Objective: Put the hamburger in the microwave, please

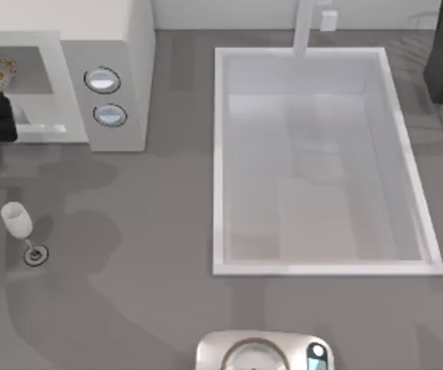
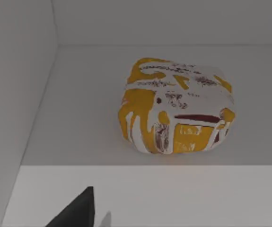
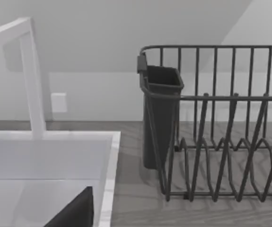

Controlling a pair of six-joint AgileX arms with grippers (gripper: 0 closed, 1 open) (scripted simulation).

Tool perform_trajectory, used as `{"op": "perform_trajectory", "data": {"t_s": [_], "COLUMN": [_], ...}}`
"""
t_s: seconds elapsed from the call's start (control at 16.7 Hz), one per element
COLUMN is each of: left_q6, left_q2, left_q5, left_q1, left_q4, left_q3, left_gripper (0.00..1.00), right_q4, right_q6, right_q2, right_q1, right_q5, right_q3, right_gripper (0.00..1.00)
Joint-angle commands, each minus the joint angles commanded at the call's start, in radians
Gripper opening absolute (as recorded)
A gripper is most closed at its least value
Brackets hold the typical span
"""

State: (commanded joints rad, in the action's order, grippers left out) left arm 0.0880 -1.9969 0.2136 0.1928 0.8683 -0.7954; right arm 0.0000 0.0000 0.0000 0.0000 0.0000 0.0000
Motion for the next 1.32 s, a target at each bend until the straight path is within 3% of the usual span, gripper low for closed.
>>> {"op": "perform_trajectory", "data": {"t_s": [0.84, 1.32], "left_q6": [0.039, 0.041], "left_q2": [0.107, 0.127], "left_q5": [0.101, 0.104], "left_q1": [0.114, 0.114], "left_q4": [0.162, 0.151], "left_q3": [0.36, 0.371], "left_gripper": [1.0, 1.0], "right_q4": [0.0, 0.0], "right_q6": [0.0, 0.0], "right_q2": [0.0, 0.0], "right_q1": [0.0, 0.0], "right_q5": [0.0, 0.0], "right_q3": [0.0, 0.0], "right_gripper": [1.0, 1.0]}}
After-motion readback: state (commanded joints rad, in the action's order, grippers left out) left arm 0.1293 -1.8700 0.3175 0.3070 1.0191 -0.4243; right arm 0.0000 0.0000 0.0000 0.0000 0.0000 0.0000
